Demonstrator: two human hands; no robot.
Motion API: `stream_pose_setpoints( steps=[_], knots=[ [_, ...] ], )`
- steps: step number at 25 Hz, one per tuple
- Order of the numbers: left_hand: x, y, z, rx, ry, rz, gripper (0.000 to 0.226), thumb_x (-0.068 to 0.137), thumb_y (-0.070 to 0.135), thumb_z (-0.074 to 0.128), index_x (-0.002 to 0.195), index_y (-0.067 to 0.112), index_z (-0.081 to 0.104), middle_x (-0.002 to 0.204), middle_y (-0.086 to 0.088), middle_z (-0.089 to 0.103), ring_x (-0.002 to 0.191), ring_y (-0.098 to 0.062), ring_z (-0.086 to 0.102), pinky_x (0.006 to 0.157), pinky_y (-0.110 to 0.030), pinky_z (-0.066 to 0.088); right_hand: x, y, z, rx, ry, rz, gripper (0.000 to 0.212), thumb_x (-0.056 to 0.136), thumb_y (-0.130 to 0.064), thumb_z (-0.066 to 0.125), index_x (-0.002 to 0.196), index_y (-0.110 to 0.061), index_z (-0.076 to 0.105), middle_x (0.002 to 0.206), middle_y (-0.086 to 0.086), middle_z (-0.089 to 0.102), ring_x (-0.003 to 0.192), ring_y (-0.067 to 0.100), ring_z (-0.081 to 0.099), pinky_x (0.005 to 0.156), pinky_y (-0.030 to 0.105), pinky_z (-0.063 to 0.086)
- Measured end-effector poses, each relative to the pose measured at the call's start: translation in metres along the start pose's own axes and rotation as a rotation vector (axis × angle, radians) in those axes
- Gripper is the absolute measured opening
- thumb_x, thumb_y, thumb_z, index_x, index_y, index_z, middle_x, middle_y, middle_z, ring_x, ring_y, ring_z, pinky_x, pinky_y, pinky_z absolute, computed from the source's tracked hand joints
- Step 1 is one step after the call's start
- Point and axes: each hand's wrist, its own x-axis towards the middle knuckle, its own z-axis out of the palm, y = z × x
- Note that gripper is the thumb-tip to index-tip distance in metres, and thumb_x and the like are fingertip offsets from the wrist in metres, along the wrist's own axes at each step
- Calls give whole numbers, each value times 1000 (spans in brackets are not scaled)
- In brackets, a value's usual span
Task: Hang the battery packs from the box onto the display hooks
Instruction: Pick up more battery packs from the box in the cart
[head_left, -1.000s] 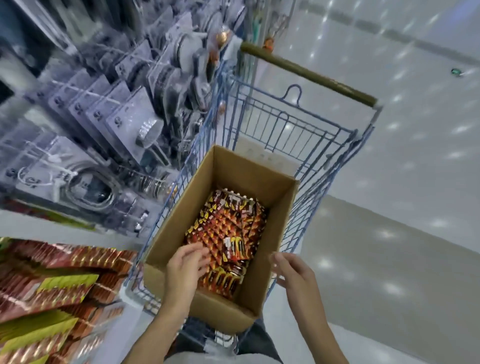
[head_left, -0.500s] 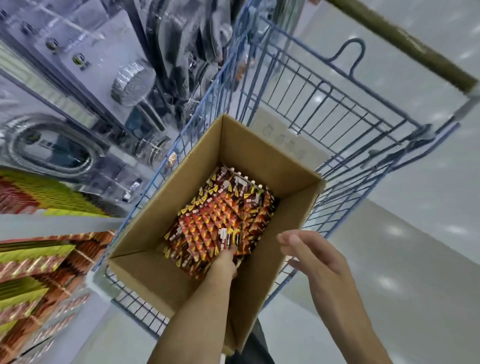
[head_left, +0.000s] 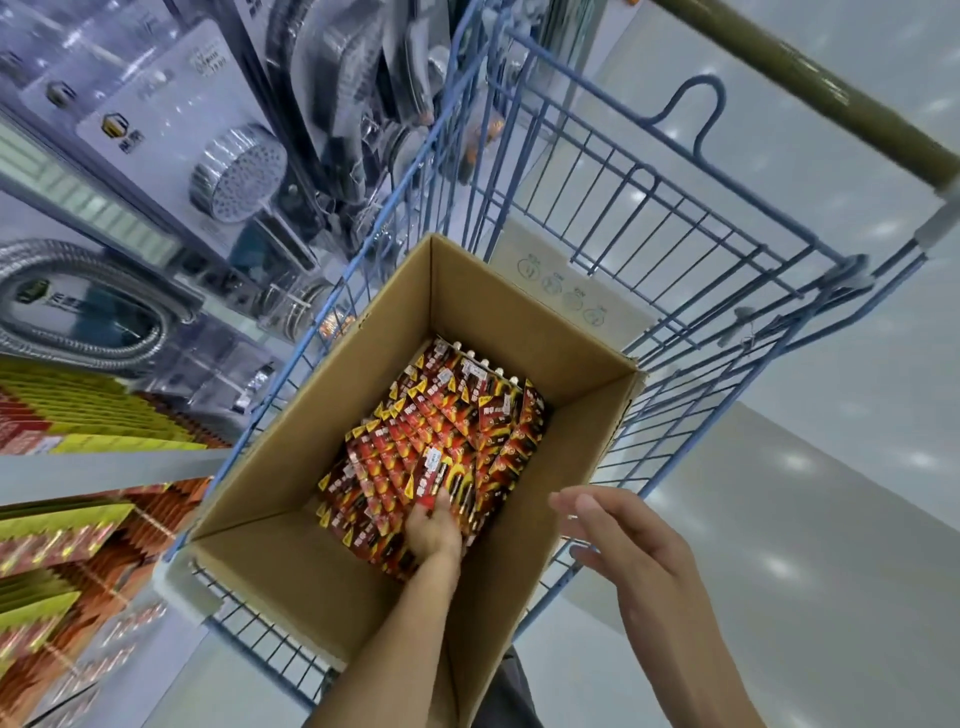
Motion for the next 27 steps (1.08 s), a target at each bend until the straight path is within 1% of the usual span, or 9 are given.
stream_pose_setpoints(
  steps=[4,7,11,13,16,18,22,25,27],
  knots=[
    [-29,32,-48,234,-18,326,52,107,41,50,152,15,46,148,-9,55,140,-32,50,113,-51,43,21,2,14,-20,11,14,16,99,-37,60,101,-33,76,102,-15,75,103,6,68,92,31,53],
    [-50,63,-89,179,-148,464,35,106,44,51,136,29,56,126,-1,70,115,-23,69,100,-47,54,62,8,39,-163,-27,33,15,101,-37,60,112,-30,68,108,-15,69,108,6,64,88,24,47],
    [-78,103,-132,9,-322,388,29,104,32,54,129,22,64,114,-8,77,101,-27,76,84,-45,60,161,43,70,-528,-80,132,30,95,-23,64,124,-14,59,115,-1,62,115,23,62,92,31,49],
    [-87,115,-147,-8,-338,342,33,101,35,56,128,19,65,111,-10,78,105,-30,74,88,-48,58,201,61,80,-702,-112,153,38,94,-22,63,131,-13,57,125,8,64,118,29,62,98,37,53],
    [-94,125,-159,-30,-331,324,31,99,36,58,124,19,68,106,-8,80,96,-26,77,82,-47,58,244,78,84,-1040,-162,58,54,95,-19,63,145,-17,46,144,11,52,133,32,50,112,42,44],
    [-97,126,-163,-60,-357,314,30,97,35,58,120,21,70,105,-7,80,90,-23,79,78,-44,59,266,84,85,-1187,-181,-21,51,96,-16,61,145,-17,48,145,12,51,135,32,47,113,43,43],
    [-94,116,-173,-73,-377,243,33,95,37,59,122,19,70,110,-11,79,93,-27,79,81,-44,59,289,98,86,-1345,-210,-58,42,99,-11,54,140,-19,55,148,9,50,141,31,40,117,47,37],
    [-90,110,-177,-99,-363,234,33,96,36,59,122,19,69,111,-12,79,94,-29,78,81,-44,59,295,96,88,-1421,-267,-136,36,101,-19,59,137,-22,60,151,7,47,146,31,33,120,50,29],
    [-91,110,-179,-105,-364,252,31,96,36,59,122,21,69,111,-9,79,95,-26,79,82,-43,58,292,88,94,-1428,-393,-223,32,98,-26,67,130,-24,65,143,3,55,140,28,41,116,45,32]
  ],
)
